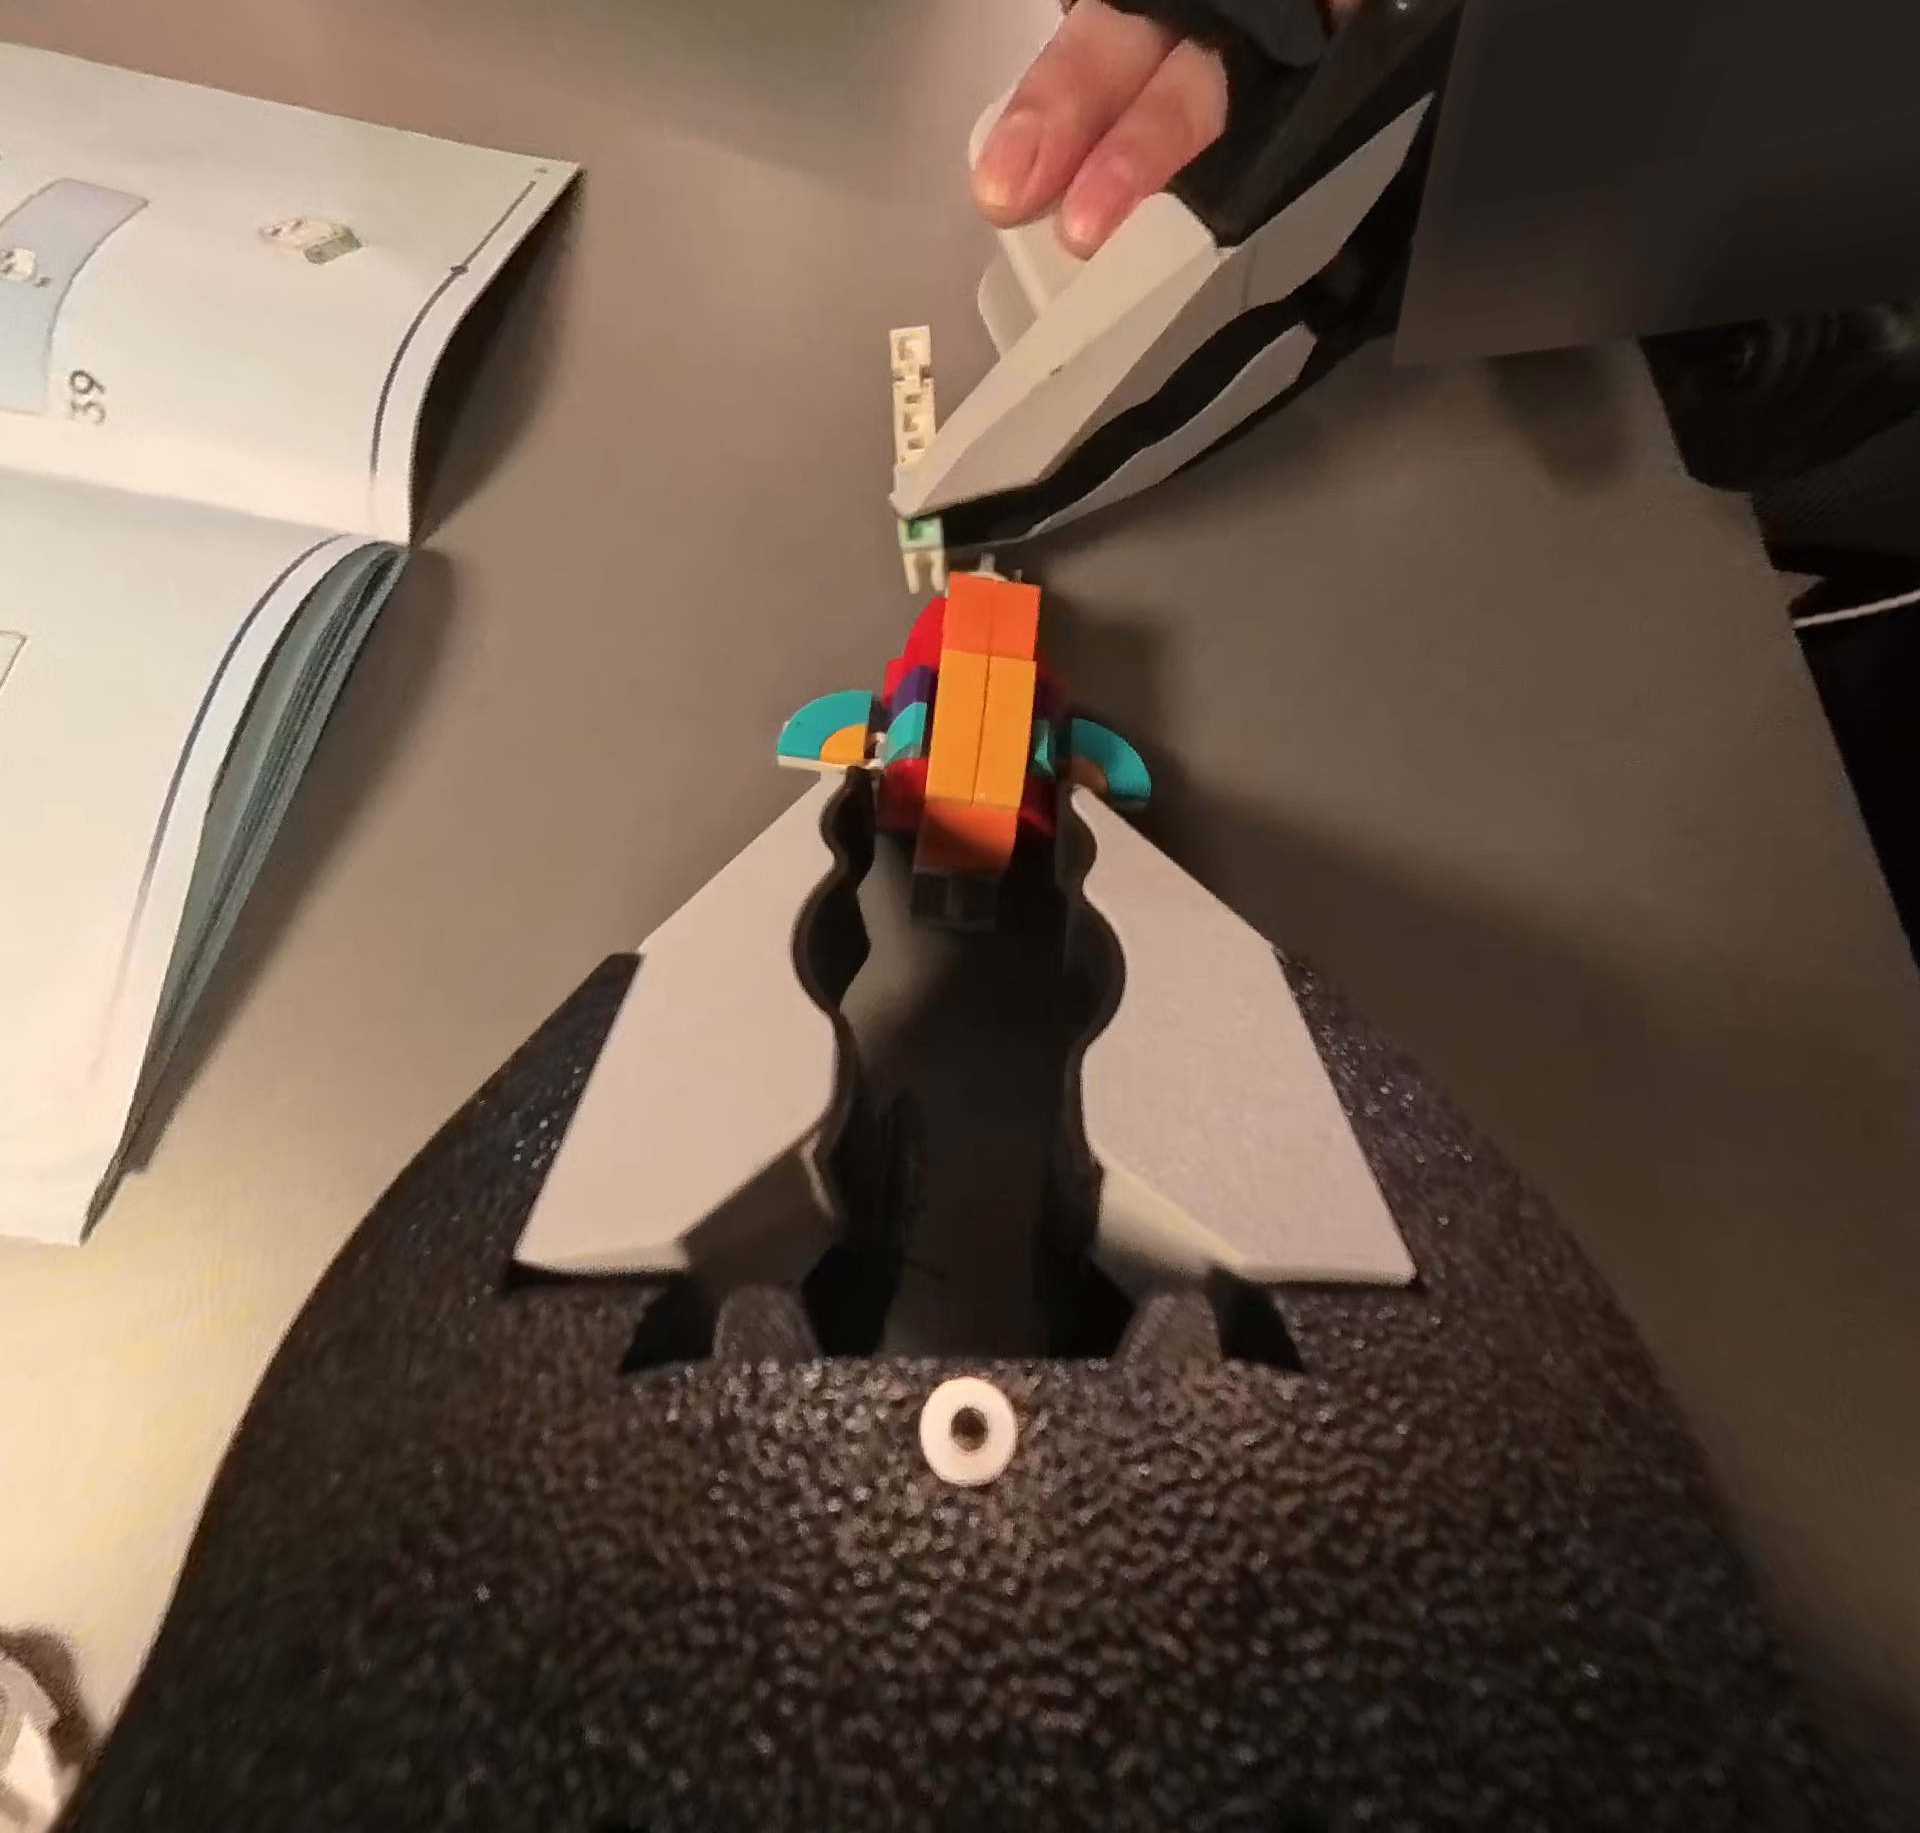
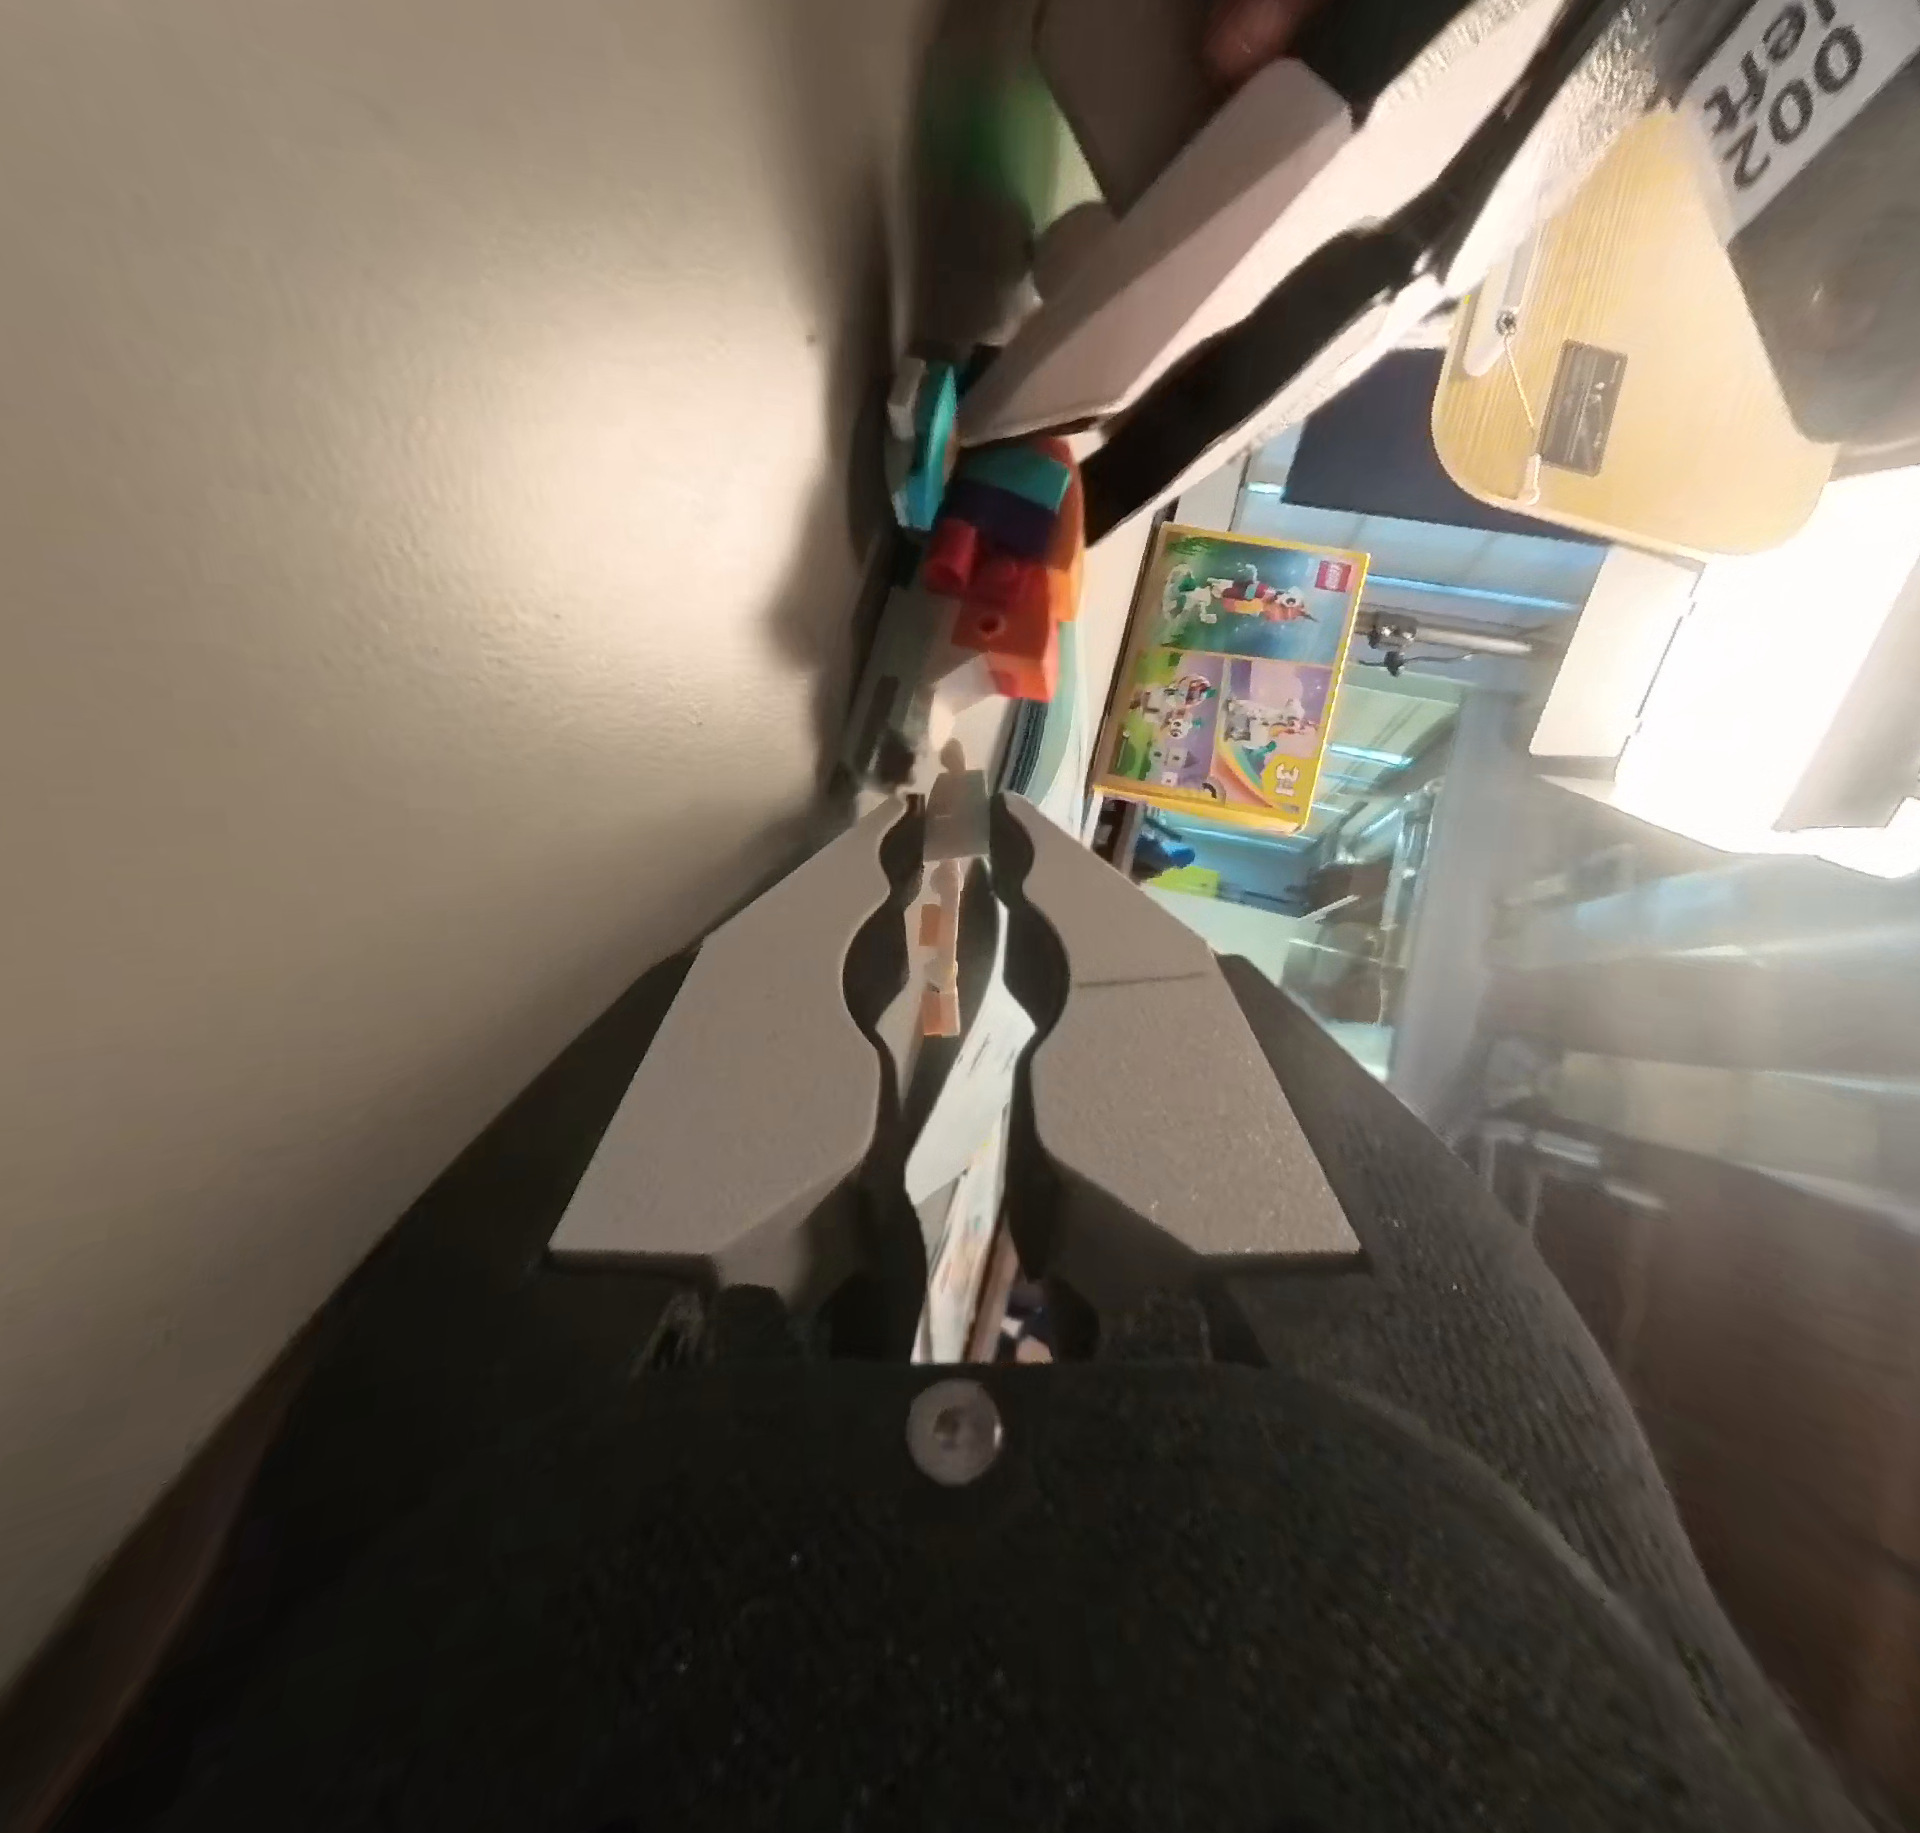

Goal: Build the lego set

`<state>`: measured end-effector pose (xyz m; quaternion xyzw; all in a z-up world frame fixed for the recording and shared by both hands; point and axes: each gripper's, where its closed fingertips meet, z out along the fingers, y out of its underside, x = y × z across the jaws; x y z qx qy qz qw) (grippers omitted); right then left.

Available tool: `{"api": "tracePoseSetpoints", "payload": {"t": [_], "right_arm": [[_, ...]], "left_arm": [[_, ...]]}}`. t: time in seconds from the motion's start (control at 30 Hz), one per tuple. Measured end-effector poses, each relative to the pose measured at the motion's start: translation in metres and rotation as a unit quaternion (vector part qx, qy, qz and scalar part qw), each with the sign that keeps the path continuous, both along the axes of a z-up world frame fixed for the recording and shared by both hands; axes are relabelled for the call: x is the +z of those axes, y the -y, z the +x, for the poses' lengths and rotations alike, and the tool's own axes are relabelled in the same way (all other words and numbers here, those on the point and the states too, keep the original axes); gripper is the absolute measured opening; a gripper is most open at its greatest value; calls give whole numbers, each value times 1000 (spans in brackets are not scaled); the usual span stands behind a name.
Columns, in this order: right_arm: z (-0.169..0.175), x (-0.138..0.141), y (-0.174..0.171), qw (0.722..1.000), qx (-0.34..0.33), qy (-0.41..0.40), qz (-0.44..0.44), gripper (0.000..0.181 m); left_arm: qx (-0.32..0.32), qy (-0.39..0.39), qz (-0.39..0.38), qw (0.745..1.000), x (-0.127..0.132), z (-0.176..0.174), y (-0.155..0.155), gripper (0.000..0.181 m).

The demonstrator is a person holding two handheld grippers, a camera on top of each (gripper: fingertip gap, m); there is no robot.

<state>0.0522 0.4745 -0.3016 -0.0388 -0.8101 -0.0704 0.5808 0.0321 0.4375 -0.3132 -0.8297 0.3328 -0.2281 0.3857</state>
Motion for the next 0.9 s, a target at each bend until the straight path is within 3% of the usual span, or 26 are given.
{"api": "tracePoseSetpoints", "payload": {"t": [0.23, 0.4, 0.67, 0.9], "right_arm": [[-1, 0, -9, 999, -35, -7, -15, 11], [2, 11, -11, 997, -58, -56, -15, 11], [0, 23, -22, 989, -108, -103, -2, 11], [-4, 26, -30, 983, -148, -110, 0, 11]], "left_arm": [[13, -4, 1, 1000, 0, 4, -5, 32], [21, -19, 19, 999, 0, 8, -5, 32], [30, -96, 62, 993, 5, 8, 0, 31], [30, -84, 55, 994, 4, 6, 0, 32]]}}
